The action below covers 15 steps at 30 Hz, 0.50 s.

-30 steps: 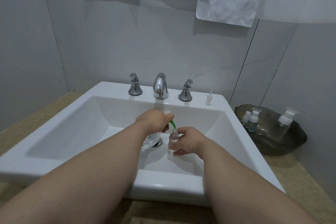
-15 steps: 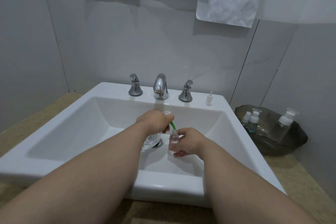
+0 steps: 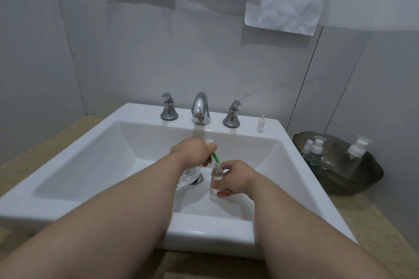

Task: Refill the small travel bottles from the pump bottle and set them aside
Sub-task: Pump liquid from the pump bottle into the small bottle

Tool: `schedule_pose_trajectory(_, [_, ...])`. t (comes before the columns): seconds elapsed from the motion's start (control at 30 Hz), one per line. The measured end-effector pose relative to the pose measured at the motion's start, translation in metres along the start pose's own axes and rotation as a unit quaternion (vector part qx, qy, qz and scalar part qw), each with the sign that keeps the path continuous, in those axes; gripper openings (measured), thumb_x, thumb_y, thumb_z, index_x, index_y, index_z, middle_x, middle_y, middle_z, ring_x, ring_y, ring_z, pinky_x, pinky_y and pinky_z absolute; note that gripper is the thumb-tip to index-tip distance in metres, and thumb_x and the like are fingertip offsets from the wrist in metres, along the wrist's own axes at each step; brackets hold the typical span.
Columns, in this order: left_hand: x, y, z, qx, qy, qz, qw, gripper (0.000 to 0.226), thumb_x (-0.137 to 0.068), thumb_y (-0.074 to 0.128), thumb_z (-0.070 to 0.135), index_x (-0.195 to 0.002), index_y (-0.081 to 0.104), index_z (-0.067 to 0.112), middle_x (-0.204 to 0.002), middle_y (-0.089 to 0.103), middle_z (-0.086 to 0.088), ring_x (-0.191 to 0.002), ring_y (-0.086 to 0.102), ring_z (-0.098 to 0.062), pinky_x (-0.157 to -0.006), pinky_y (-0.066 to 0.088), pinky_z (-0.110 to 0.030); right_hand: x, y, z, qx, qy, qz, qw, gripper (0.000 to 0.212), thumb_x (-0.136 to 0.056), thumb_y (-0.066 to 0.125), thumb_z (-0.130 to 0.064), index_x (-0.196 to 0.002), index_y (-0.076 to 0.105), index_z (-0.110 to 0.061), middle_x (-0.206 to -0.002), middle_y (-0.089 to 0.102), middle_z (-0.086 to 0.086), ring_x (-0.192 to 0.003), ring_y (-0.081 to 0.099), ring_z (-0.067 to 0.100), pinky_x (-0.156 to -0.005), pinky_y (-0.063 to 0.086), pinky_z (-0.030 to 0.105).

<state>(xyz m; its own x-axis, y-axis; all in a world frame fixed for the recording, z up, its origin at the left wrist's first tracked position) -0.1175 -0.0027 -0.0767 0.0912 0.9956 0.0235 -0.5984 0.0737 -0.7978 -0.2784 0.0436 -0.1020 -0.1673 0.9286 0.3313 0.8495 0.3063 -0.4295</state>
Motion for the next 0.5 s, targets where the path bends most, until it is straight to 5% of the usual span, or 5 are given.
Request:
schedule_pose_trajectory(0.3, [-0.0008,0.0008,-0.0041,-0.007,-0.004,0.012,1.000,0.050,-0.091,0.044,0.049,-0.063,0.073,0.021,-0.072,0.074,0.010,-0.080,0.067,-0.016,-0.080,0.049,-0.032,-0.0033,0.0002,0.0022,0.003,0.001,-0.004,1.000,0.031,-0.086,0.079,-0.001,-0.114,0.066,-0.004,-0.092,0.070,0.016,-0.074,0.068,0.031,-0.089,0.062,0.047])
schedule_pose_trajectory(0.5, [0.0018,0.0007,-0.0032,0.000,-0.014,0.014,1.000,0.057,-0.092,0.042,0.059,-0.063,0.073,0.020,-0.070,0.073,0.010,-0.075,0.064,-0.015,-0.073,0.044,-0.032,-0.0030,0.0000,0.0018,0.003,-0.002,-0.003,1.000,0.031,-0.086,0.078,0.000,-0.115,0.066,-0.004,-0.091,0.069,0.015,-0.072,0.067,0.030,-0.088,0.063,0.046])
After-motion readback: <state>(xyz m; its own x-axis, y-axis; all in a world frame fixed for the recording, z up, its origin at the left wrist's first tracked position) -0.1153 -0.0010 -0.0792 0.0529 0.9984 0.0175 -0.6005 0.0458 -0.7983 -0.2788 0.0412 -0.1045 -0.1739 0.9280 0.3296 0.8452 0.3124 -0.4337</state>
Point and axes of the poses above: each hand's wrist, its own x-axis away from the middle knuckle, its own y-axis out of the palm, z = x × y, the point moved 1 cm from there along -x, towards the middle knuckle
